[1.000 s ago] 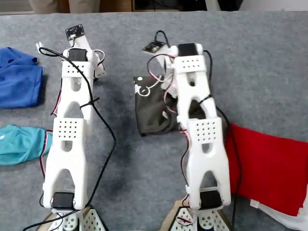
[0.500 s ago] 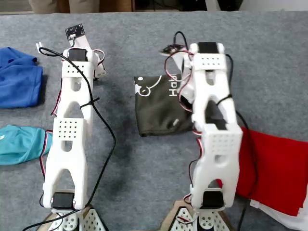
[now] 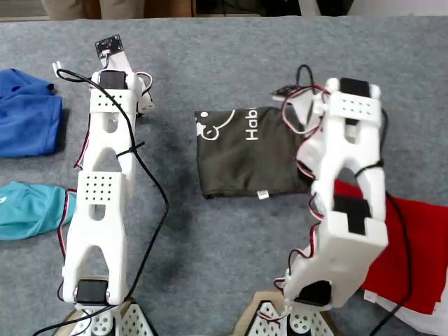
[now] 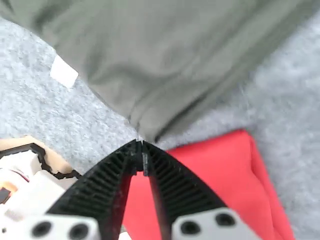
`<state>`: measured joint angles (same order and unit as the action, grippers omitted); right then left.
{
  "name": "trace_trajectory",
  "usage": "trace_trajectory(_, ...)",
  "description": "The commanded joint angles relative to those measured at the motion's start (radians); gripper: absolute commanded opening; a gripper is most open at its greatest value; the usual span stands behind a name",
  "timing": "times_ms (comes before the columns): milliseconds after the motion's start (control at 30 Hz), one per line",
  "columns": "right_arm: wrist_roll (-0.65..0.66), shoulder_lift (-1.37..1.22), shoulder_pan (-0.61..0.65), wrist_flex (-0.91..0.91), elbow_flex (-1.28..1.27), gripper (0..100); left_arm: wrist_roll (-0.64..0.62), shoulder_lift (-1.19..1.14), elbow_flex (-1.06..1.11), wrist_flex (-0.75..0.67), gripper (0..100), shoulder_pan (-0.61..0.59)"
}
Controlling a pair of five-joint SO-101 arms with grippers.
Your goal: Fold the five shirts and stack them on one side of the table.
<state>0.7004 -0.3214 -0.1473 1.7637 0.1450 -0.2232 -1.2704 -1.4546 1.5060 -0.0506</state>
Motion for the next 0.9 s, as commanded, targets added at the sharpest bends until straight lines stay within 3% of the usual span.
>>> trace_trajectory(0, 0.005, 0.104, -0.031, 0.018, 0.059, 0.5, 0.009, 0.016, -0.052, -0.017, 2, 0.011)
trace_trajectory(300, -0.175, -0.030, 0.217, 0.018, 0.236, 0.5, 0.009, 0.016, -0.052, -0.017, 2, 0.011)
trace_trajectory(533, -0.204, -0.229, 0.128, 0.003, 0.234, 0.5, 0.009, 0.016, -0.052, -0.017, 2, 0.012)
trace_trajectory(700, -0.126, -0.328, 0.028, -0.008, 0.240, 0.5, 0.009, 0.016, -0.052, -0.018, 2, 0.014)
trace_trajectory(867, -0.115, -0.427, 0.058, -0.098, 0.249, 0.5, 0.011, 0.016, -0.052, -0.018, 2, 0.028)
